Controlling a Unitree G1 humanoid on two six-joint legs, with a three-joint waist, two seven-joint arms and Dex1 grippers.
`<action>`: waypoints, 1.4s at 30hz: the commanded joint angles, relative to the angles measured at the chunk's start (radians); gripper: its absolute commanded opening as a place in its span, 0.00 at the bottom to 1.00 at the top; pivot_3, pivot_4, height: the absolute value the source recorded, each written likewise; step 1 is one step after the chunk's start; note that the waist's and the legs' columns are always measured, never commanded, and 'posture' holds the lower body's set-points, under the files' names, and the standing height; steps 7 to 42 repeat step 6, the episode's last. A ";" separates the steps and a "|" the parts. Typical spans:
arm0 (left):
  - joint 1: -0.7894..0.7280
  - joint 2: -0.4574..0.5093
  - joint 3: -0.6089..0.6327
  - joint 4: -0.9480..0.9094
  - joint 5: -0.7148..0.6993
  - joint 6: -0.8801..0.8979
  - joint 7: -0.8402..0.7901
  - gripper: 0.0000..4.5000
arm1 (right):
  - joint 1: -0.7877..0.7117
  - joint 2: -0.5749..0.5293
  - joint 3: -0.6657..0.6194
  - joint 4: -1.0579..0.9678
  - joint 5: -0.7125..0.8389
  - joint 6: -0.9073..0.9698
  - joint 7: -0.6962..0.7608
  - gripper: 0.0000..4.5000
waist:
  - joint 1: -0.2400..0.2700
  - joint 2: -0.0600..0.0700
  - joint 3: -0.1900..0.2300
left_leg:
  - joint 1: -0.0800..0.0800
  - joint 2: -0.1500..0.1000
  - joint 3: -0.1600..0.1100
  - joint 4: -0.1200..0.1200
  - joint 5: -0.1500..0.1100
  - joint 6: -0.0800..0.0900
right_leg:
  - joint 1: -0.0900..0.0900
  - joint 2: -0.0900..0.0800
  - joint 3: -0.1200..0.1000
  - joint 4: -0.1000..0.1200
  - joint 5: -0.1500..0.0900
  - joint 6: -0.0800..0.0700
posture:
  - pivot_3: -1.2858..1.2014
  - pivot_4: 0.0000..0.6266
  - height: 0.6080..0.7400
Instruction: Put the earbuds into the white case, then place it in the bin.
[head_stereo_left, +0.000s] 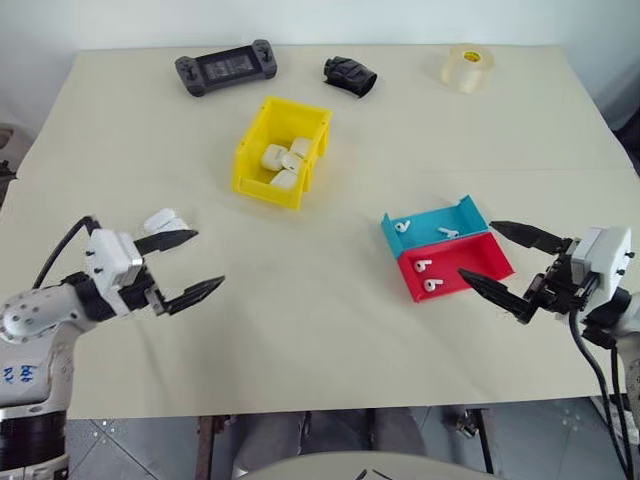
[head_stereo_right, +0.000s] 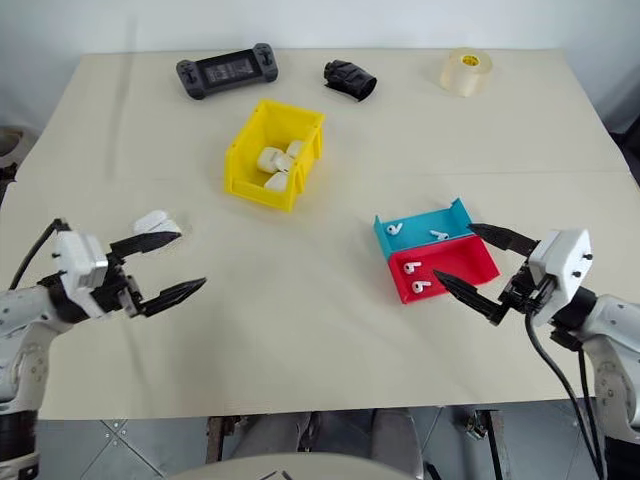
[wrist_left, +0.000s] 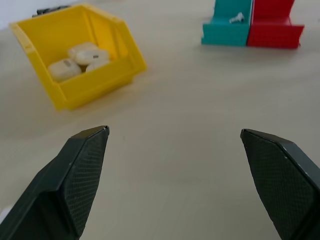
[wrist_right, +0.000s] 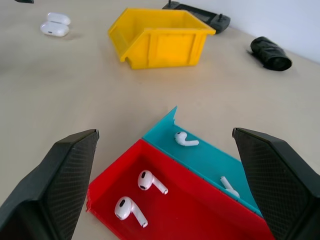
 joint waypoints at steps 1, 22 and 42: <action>-0.020 -0.002 0.021 -0.007 0.012 -0.049 0.035 0.99 | -0.031 -0.015 -0.031 0.032 0.004 -0.041 0.028 1.00 | 0.001 0.000 0.000 | 0.000 0.000 0.000 0.000 0.000 0.000 | 0.000 0.000 0.000 0.000 0.000 0.000 | 0.52 0.24 1.00; -0.014 -0.030 -0.007 -0.054 0.028 -0.049 0.098 0.99 | -0.059 -0.008 -0.016 0.065 -0.007 -0.055 0.037 1.00 | -0.005 0.000 0.000 | 0.000 0.000 0.001 -0.001 0.000 0.000 | 0.000 0.000 0.000 0.002 0.000 0.000 | 0.52 0.24 1.00; -0.014 -0.030 -0.007 -0.054 0.028 -0.049 0.098 0.99 | -0.059 -0.008 -0.016 0.065 -0.007 -0.055 0.037 1.00 | -0.005 0.000 0.000 | 0.000 0.000 0.001 -0.001 0.000 0.000 | 0.000 0.000 0.000 0.002 0.000 0.000 | 0.52 0.24 1.00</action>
